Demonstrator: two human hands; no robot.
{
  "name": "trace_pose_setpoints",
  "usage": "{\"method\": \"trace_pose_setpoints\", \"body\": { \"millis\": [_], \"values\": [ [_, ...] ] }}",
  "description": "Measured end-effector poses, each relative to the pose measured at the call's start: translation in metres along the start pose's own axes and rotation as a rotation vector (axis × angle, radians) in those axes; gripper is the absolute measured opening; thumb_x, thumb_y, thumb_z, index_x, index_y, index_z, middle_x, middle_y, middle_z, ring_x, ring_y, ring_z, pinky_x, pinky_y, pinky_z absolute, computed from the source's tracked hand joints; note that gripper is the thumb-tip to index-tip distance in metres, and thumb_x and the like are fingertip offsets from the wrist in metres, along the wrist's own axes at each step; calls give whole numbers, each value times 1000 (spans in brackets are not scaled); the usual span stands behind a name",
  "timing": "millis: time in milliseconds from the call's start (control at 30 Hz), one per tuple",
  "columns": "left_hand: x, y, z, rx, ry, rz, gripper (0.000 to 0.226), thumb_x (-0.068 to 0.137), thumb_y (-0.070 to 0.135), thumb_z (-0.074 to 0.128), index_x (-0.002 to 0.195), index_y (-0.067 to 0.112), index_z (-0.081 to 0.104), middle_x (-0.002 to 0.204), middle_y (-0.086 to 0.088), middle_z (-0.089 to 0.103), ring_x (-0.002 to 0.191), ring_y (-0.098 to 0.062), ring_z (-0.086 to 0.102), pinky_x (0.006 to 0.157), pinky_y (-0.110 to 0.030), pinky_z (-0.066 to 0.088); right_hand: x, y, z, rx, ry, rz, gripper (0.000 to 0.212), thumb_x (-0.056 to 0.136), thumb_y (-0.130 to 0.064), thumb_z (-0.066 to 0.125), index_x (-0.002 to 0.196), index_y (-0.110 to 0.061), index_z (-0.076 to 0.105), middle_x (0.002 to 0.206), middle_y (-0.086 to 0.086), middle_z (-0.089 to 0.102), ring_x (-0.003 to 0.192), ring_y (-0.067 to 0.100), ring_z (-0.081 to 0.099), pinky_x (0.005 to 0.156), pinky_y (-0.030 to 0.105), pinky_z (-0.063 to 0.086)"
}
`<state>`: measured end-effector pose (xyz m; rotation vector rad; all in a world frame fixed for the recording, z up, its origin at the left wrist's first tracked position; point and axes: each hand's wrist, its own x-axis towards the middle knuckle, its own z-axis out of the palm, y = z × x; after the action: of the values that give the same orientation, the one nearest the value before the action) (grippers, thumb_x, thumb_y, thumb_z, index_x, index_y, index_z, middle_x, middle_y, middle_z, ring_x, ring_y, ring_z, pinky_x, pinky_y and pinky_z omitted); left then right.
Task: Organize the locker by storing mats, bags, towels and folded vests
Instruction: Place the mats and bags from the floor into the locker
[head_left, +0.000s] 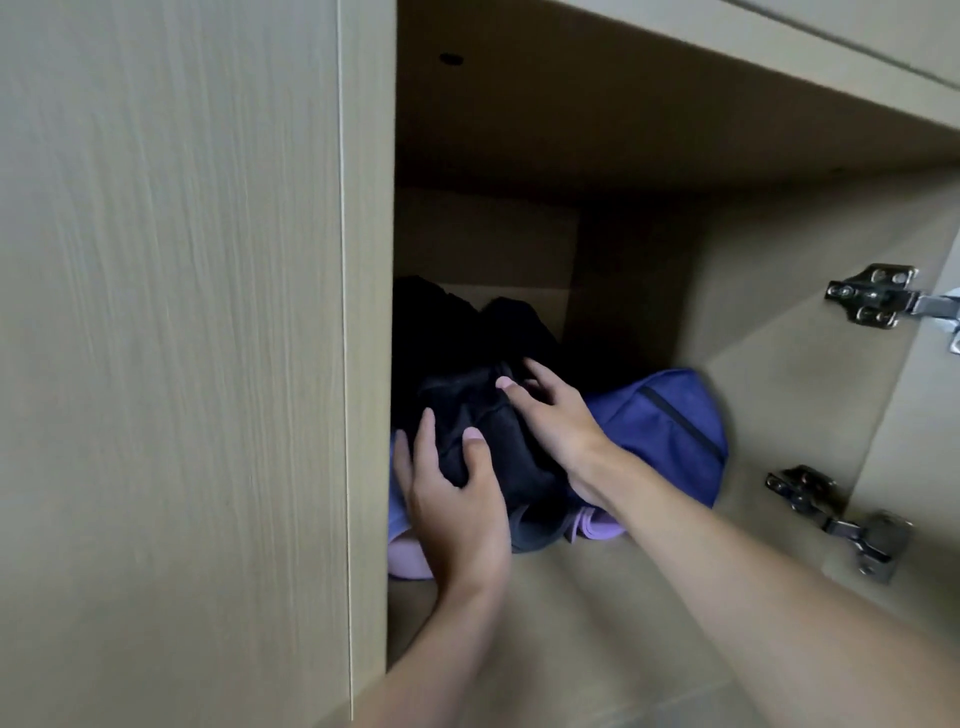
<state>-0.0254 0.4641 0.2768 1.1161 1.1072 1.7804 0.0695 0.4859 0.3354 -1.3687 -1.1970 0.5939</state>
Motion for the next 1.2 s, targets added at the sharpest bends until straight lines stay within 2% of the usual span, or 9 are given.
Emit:
{"method": "trace_pose_setpoints", "body": {
  "millis": [233,300,400,533,600,733,867,1100,1200],
  "values": [
    [-26,12,-14,79,-176,-12,60,91,48,60,146,40,39,162,15,15,145,-14,32,116,-30,28,-59,3,-28,-87,21,22,51,95,-25,63,143,-24,45,120,-15,55,103,0,54,74,5,41],
    [-43,13,-22,99,-232,20,62,90,46,63,146,36,39,163,10,13,143,-14,33,114,-22,26,-82,11,-39,-121,56,58,42,95,-24,63,135,-24,52,118,-10,59,96,-1,56,71,6,43],
    [-72,15,-36,180,-293,74,55,91,32,67,140,16,48,150,-8,33,126,-9,38,95,-4,23,-122,27,-54,-173,152,93,37,92,-15,64,128,-15,58,114,5,63,87,9,58,68,7,43],
    [-124,-2,-57,258,-511,168,33,87,30,72,112,15,56,112,-6,59,107,-26,57,94,-32,43,-201,53,-78,-188,193,178,34,90,-2,61,124,-4,62,96,5,63,66,2,53,59,9,39],
    [-160,-14,-67,325,-702,166,26,86,31,73,102,17,58,98,-4,65,94,-24,62,86,-33,47,-253,68,-98,-198,223,236,30,92,1,59,122,2,61,91,7,59,59,-1,49,54,6,37],
    [-245,-30,-77,367,-1014,88,23,79,40,73,74,23,58,71,7,64,70,-19,60,76,-34,50,-366,103,-150,-229,358,417,26,94,0,57,120,4,62,97,10,59,73,10,52,60,8,39],
    [-346,-51,-84,495,-1364,89,25,87,31,71,66,24,59,65,12,62,63,-11,58,67,-28,43,-485,143,-197,-284,518,576,21,94,-5,57,112,-5,66,98,7,65,87,14,58,68,14,44],
    [-521,-112,-134,648,-1845,77,21,85,44,66,75,28,56,83,9,67,82,-17,65,83,-37,54,-700,207,-235,-399,725,909,20,94,-14,55,111,-14,66,103,4,67,95,19,63,78,28,50],
    [-580,-139,-161,741,-1984,155,29,82,54,68,96,30,59,101,10,63,101,-18,63,93,-36,50,-775,233,-238,-429,787,1015,26,93,-18,58,117,-14,66,110,2,65,110,21,60,88,28,46]
  ]
}}
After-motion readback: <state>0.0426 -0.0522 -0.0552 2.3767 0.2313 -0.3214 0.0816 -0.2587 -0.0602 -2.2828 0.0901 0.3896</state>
